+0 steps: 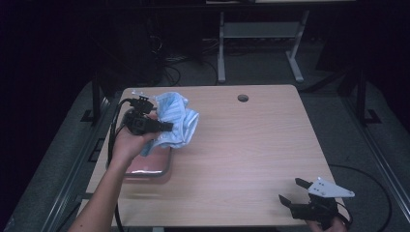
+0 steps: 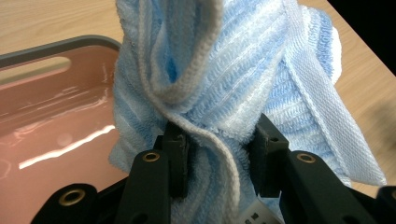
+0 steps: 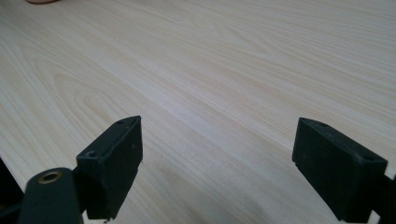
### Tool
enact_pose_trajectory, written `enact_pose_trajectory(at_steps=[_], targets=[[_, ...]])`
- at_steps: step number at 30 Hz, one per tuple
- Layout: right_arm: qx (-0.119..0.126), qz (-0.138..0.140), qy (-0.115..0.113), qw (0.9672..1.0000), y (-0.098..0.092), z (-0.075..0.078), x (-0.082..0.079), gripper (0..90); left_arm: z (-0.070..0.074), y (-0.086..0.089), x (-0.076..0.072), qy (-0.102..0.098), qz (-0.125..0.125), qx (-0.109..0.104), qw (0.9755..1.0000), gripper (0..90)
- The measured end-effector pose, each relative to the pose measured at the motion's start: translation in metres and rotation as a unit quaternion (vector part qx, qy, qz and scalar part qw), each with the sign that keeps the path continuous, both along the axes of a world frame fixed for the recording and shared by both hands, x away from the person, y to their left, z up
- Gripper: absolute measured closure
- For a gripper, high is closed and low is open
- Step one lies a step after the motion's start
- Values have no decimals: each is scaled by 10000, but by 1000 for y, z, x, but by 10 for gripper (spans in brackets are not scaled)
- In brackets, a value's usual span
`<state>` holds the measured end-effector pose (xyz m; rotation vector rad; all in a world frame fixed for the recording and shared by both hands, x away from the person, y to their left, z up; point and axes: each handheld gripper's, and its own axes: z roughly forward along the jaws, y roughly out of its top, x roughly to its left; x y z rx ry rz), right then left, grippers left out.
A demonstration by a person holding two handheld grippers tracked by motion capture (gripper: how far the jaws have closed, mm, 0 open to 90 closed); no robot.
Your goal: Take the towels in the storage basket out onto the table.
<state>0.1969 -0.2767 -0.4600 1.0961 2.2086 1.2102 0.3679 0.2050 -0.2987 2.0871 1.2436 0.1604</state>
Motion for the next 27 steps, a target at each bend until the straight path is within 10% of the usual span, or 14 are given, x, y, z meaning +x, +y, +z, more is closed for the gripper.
enact_pose_trajectory(at_steps=[27], targets=[[24, 12, 27, 10000, 2, -1, 1, 155, -3, -48, 8, -29, -460, -56, 9989, 641]])
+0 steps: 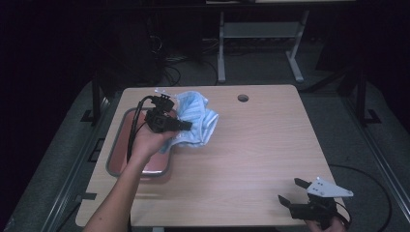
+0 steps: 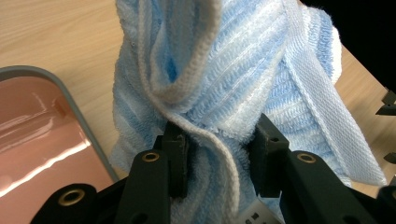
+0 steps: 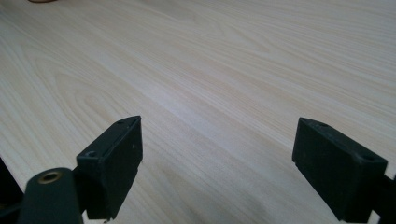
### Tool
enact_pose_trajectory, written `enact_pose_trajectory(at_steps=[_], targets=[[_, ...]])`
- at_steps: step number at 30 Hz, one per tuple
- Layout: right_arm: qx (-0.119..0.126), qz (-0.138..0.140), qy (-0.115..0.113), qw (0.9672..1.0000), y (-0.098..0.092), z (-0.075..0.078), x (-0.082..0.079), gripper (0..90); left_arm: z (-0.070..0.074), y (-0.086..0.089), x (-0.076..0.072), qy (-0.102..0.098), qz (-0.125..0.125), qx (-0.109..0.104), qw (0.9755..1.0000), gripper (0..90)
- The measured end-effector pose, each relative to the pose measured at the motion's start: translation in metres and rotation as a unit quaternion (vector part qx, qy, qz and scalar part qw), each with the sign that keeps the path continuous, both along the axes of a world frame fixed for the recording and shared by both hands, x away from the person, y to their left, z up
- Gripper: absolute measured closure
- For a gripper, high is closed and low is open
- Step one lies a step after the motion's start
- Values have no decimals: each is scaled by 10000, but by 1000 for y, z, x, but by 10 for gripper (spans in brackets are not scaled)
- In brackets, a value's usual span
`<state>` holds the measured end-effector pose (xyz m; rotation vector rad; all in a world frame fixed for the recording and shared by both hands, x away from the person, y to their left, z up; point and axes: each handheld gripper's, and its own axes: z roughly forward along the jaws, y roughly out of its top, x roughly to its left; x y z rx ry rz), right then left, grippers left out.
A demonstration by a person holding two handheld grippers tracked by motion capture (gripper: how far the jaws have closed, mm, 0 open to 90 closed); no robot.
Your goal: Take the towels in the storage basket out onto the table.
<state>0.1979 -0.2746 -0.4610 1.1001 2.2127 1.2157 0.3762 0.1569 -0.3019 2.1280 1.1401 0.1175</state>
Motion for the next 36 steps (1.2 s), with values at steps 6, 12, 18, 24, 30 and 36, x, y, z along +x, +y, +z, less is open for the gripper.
enact_pose_trajectory(at_steps=[6, 12, 18, 24, 30, 36], targets=[[-17, 0, 8, 10000, 0, 0, 0, 155, -4, -8, 2, 8, -40, -46, 10000, 640], [-2, -17, 45, 10000, 0, -1, 0, 155, -7, -13, 3, 26, -50, -16, 10000, 640], [1, -13, 38, 10000, 1, -1, 2, 155, -12, -20, 5, 57, -111, 23, 9999, 639], [-21, 13, 44, 10000, 3, -1, 2, 155, -16, -28, 7, 92, -184, 43, 9998, 637], [-5, -3, 48, 10000, 1, -1, 3, 155, -19, -37, 9, 124, -232, 57, 9996, 637], [21, -38, 34, 10000, -2, -1, 3, 155, -19, -47, 10, 132, -280, 28, 9995, 637]])
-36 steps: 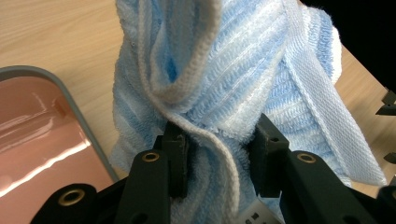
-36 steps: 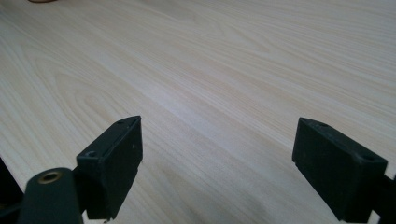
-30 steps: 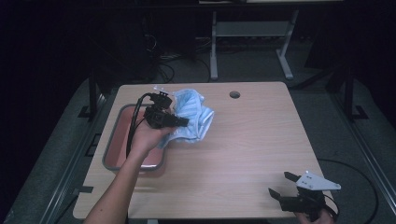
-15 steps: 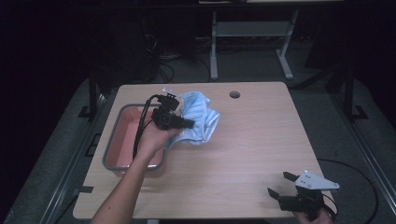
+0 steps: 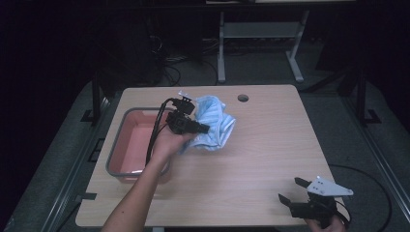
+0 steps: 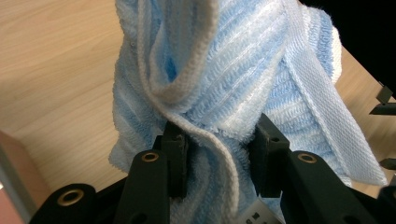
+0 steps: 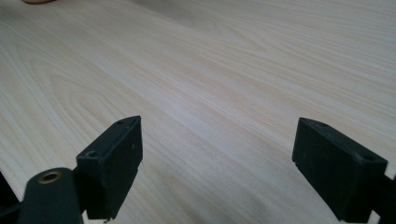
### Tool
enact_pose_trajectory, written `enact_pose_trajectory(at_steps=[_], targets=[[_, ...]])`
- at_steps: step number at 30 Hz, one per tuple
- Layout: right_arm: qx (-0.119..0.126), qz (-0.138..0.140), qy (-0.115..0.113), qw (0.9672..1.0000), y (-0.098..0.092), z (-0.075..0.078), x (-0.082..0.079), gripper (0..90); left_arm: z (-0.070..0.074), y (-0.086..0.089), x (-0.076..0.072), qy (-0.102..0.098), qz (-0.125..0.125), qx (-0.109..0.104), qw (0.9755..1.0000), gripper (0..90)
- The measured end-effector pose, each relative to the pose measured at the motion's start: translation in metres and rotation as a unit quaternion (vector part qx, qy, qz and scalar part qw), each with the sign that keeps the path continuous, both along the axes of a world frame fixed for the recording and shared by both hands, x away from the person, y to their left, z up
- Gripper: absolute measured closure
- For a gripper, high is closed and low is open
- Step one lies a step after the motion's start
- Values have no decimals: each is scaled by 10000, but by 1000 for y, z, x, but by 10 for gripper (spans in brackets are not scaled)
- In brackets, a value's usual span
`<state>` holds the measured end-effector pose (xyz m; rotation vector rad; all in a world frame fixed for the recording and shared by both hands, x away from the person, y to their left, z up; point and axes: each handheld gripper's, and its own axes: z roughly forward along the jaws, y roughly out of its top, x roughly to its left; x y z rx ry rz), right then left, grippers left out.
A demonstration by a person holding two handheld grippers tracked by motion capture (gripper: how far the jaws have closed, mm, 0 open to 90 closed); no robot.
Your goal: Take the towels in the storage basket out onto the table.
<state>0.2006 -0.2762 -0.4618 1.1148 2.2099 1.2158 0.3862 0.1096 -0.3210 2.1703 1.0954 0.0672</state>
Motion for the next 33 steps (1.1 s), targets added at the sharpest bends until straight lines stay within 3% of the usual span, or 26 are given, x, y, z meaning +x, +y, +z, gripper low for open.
enact_pose_trajectory(at_steps=[23, 33], targets=[[15, -7, -14, 10000, -2, 0, 0, 155, -11, -40, 7, 73, -235, -42, 9997, 637], [46, -33, -12, 10000, -4, 1, -1, 155, -18, -51, 9, 81, -297, 42, 9995, 636]])
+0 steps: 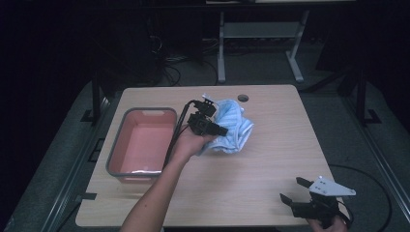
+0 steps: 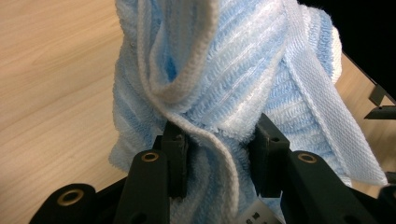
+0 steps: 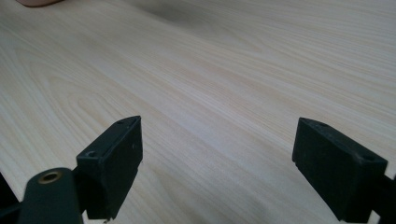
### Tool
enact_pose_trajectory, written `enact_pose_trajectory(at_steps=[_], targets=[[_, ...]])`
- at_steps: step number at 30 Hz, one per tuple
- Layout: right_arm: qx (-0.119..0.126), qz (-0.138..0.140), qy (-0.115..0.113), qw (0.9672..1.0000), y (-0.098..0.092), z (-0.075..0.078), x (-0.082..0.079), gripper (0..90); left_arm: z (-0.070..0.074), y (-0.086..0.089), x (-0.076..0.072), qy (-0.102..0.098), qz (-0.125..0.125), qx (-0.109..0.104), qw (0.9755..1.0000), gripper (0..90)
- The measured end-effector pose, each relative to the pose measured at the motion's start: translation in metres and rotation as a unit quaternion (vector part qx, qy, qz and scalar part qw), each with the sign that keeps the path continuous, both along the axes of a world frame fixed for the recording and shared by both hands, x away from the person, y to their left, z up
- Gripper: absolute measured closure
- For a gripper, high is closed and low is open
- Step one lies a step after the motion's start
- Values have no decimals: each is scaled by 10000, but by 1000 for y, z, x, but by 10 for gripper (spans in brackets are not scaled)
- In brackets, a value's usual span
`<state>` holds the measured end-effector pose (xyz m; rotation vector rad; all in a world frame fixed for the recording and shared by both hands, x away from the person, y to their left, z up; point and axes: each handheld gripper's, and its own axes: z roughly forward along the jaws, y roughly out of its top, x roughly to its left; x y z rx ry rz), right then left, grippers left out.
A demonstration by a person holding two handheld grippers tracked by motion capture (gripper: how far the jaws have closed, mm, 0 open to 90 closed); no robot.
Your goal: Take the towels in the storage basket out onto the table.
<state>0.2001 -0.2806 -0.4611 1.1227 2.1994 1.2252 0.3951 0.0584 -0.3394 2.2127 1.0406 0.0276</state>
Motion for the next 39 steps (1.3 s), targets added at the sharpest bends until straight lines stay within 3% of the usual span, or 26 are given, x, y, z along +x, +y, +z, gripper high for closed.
enact_pose_trajectory(at_steps=[25, 28, 35, 38, 39], targets=[[59, 9, 1, 10000, 0, -1, 0, 155, -32, -31, 8, 237, -74, -23, 9997, 631], [47, -5, 2, 10000, -2, -1, 0, 155, -35, -35, 8, 257, 12, -85, 9996, 632], [75, 27, 11, 10000, -2, -2, 1, 155, -45, -42, 11, 355, -45, 4, 9994, 629], [72, 45, 7, 10000, -2, -1, 2, 155, -51, -47, 11, 404, 13, -50, 9992, 629], [86, 41, 15, 10000, -2, -1, 1, 155, -52, -47, 12, 411, -42, 24, 9991, 629]])
